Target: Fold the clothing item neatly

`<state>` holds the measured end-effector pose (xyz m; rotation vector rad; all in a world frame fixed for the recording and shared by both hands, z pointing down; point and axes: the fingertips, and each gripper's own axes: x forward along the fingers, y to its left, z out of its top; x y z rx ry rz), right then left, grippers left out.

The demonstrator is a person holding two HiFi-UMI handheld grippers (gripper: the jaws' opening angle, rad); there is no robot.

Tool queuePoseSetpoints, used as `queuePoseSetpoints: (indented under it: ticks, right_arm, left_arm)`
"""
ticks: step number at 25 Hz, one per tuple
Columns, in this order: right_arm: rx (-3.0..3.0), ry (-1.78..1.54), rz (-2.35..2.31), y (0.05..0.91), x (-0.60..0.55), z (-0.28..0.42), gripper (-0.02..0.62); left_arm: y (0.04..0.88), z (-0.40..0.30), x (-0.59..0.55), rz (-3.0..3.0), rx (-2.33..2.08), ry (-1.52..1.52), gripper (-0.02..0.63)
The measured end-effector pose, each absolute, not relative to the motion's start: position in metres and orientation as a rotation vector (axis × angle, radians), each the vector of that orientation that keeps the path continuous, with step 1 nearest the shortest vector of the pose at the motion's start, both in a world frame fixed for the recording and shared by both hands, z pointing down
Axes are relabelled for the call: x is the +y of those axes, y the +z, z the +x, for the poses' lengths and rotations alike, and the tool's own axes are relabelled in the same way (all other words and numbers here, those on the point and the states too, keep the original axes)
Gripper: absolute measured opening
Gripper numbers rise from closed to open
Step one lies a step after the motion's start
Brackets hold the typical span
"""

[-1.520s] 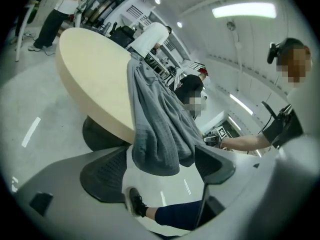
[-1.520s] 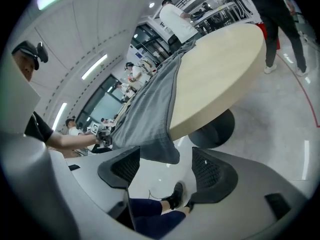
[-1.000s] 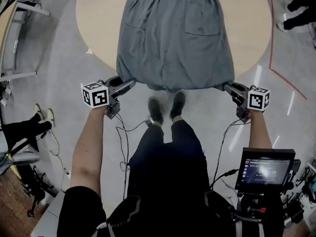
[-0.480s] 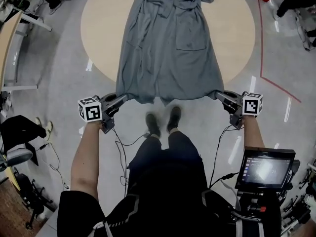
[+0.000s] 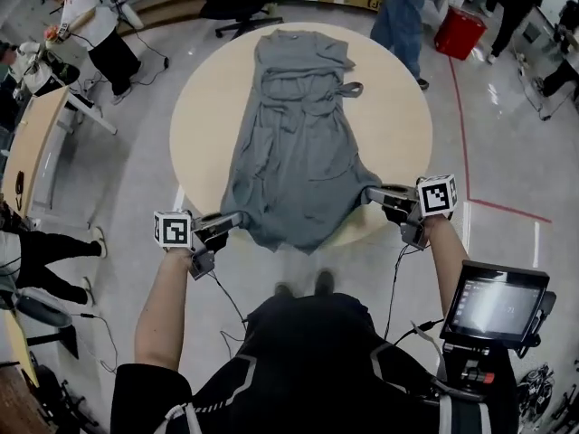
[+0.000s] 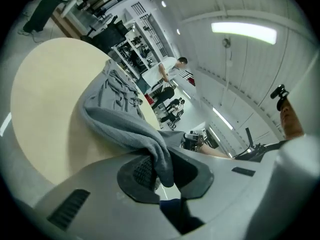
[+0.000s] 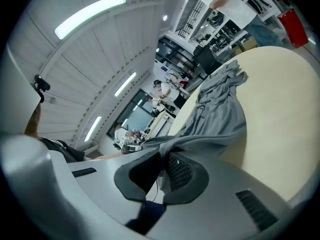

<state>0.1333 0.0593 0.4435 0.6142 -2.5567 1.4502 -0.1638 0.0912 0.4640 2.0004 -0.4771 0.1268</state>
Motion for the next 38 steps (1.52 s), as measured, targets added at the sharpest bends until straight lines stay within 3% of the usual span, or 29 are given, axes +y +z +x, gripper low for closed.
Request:
queuePoseSetpoints:
  ticks: [5, 14, 18, 27, 33, 38]
  right_arm:
    - [-2.646, 1.358, 0.613, 0.381, -0.040, 0.126, 0.026]
    - [-2.639, 1.423, 0.719, 0.353, -0.200, 0.102, 0.026]
    - [-2.615, 1.508, 0.762, 0.359, -0.260, 0.111, 0.026]
    - [-2.750, 1.278, 0.688, 0.381, -0.402, 0.138, 0.026]
    - [-2.788, 1.376, 0.810, 0.403, -0.491, 0.150, 0.026]
    - [-2.696, 1.564, 1.116, 0.480, -0.558, 0.212, 0.026]
  left_arm:
    - [0.381, -0.159, -0.014, 1.970, -0.544, 0.090, 0.032]
    - [0.333, -0.152, -0.205, 1.958, -0.478, 0.038, 0.032]
    - [0.345, -0.147, -0.281, 1.972, -0.481, 0.031, 0.032]
    - [0.363, -0.129, -0.401, 1.912, -0.523, -0.050, 0.032]
    - [0.397, -0.165, -0.513, 1.923, -0.632, -0.062, 0.032]
    - [0.484, -0.213, -0.592, 1.734, -0.720, -0.191, 0.032]
